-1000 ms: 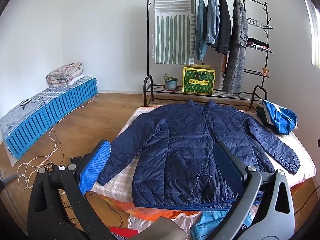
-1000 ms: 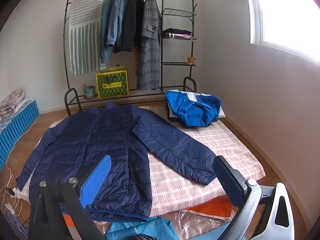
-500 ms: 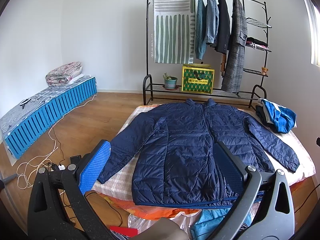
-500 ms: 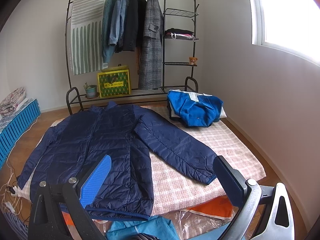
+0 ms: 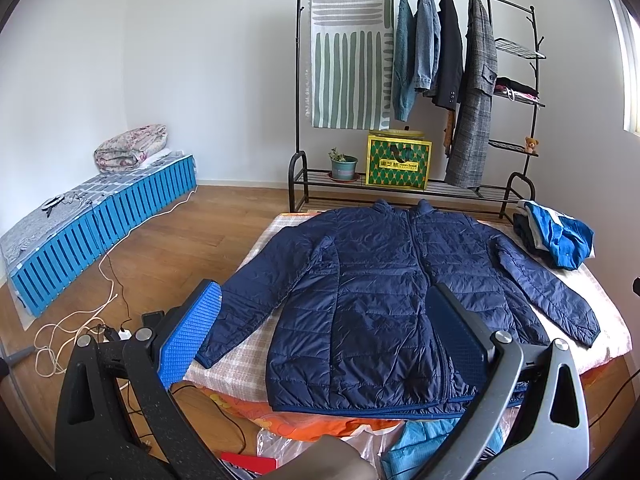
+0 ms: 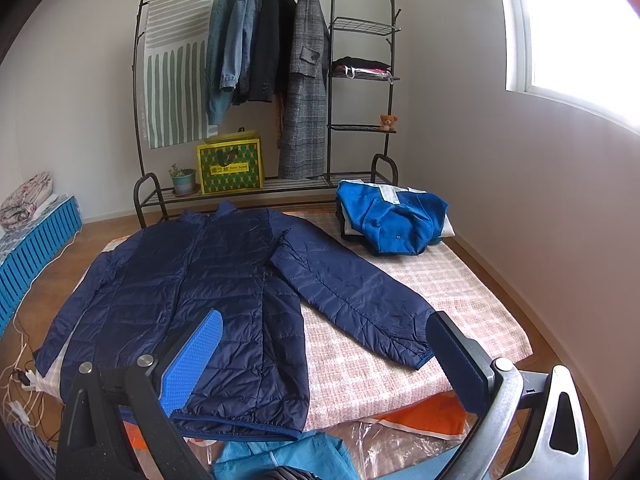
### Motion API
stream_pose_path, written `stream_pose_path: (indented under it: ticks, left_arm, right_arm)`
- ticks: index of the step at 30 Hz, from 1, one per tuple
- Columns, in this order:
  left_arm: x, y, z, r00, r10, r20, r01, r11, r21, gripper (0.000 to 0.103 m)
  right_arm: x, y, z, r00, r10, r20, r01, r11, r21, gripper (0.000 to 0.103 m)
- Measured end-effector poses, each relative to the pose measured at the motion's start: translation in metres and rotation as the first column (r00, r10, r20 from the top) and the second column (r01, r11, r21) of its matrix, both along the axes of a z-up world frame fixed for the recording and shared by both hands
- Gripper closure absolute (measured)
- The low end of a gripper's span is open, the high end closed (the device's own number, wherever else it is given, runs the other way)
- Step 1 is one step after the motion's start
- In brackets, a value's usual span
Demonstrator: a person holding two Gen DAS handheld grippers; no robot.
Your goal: Fold large clothes
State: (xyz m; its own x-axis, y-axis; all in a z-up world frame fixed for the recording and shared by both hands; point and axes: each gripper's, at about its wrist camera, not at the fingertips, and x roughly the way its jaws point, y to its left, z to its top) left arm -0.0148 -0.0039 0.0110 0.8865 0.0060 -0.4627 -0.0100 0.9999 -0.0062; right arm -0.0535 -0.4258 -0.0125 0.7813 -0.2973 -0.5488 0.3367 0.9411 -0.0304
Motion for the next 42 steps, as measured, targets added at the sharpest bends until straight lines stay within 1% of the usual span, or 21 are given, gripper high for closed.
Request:
stream_pose_path:
  ticks: [11,33,42]
  left_arm:
    - [0.000,0.000,-0.001,1.000,0.000,-0.005,0.000,1.000,-0.008,0.000]
    - [0.004,0.004,-0.003,1.000,0.010,-0.009,-0.010,1.000,-0.015,0.000]
    - [0.011,0.013,-0.011,0.999,0.029,-0.017,-0.029,0.999,-0.020,0.000]
  right_arm:
    - [-0.002,0.000,0.001,1.000,-0.016,0.000,0.016,1.000,-0.004,0.000]
    - [-0.002,0.001,0.004,1.000,-0.014,0.001,0.014,1.000,-0.011,0.000]
    - [0.005,0.007,0.006,1.000,-0.006,-0.003,0.006,1.000,-0.019,0.000]
